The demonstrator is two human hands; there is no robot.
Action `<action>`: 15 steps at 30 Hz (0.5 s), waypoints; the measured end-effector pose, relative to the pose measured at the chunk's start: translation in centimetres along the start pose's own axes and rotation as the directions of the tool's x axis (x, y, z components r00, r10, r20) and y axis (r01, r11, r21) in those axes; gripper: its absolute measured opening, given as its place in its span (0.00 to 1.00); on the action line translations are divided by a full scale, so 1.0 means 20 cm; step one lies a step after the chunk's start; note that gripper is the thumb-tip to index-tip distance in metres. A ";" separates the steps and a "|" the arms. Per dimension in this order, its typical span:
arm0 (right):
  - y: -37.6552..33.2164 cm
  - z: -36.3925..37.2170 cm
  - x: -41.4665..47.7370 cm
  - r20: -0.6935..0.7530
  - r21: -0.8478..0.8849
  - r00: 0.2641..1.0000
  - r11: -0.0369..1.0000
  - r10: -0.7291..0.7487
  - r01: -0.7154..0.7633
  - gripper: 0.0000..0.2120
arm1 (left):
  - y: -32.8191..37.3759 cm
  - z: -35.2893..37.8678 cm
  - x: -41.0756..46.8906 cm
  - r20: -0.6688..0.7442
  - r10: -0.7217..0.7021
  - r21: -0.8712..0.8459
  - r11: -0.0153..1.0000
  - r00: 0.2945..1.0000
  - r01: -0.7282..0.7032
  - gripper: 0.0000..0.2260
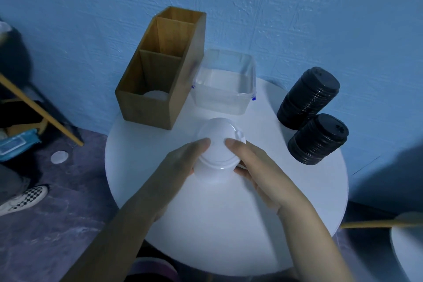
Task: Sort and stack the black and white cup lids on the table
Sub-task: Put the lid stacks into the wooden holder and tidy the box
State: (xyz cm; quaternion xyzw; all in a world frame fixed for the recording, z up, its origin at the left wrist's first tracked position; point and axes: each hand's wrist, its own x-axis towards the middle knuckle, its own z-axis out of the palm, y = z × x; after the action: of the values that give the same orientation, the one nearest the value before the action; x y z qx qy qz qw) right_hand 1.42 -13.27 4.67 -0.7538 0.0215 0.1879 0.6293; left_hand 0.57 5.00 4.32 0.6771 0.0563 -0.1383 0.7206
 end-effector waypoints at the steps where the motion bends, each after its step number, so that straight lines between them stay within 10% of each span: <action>1: 0.00 0.00 0.00 -0.002 0.007 1.000 1.000 -0.011 0.011 0.18 | 0.00 0.00 0.00 0.007 -0.005 -0.015 1.000 1.000 0.005 0.07; 15: -0.05 0.13 0.10 -0.015 0.029 0.992 0.991 -0.129 0.129 0.29 | 0.00 -0.11 0.01 -0.054 0.064 -0.168 0.983 0.996 -0.073 0.03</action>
State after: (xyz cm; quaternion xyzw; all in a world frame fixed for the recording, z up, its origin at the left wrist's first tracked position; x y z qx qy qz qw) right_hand 2.89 -10.12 4.70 -0.7454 -0.0204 0.1417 0.6510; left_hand 1.01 7.08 4.14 0.6180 0.0619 -0.0918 0.7784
